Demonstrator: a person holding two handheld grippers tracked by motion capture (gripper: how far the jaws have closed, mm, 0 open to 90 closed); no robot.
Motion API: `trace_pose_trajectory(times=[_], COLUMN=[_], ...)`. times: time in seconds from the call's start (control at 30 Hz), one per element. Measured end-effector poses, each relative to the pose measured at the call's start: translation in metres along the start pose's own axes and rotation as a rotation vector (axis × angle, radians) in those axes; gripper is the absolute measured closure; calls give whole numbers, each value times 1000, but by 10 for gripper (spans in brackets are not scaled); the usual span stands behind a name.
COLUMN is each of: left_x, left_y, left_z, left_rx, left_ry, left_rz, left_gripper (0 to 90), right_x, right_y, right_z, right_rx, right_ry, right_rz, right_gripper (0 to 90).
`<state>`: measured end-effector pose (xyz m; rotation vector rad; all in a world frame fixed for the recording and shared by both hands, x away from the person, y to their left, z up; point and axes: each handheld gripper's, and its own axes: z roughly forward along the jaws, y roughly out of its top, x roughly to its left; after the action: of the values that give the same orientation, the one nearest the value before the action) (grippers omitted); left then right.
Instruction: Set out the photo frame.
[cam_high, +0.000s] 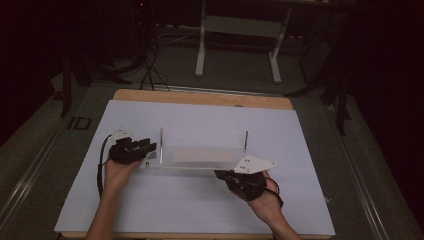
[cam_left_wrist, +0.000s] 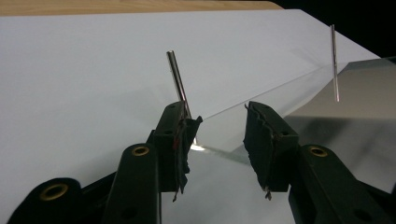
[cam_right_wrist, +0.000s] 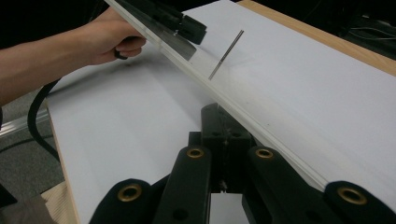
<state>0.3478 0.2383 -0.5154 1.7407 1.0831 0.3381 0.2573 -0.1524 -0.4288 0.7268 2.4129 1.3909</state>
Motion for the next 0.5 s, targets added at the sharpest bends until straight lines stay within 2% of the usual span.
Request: trace_pose_trajectory(times=[0.17,0.27,0.5], left_x=[-1,-3,-5], left_y=[-2,-3,0], left_z=[-10,-17,-29], left_rx=[-19,-26,-39], left_ry=[11,28,12], left_rz=[9,34,62], left_gripper=[585,580,563], right_x=[-1,-2,-5], right_y=[1,3,5], right_z=[0,-1,-2], right_rx=[-1,-4,-20], right_ry=[-5,-8,-9], right_rz=[6,8,21], right_gripper=[900,900,900])
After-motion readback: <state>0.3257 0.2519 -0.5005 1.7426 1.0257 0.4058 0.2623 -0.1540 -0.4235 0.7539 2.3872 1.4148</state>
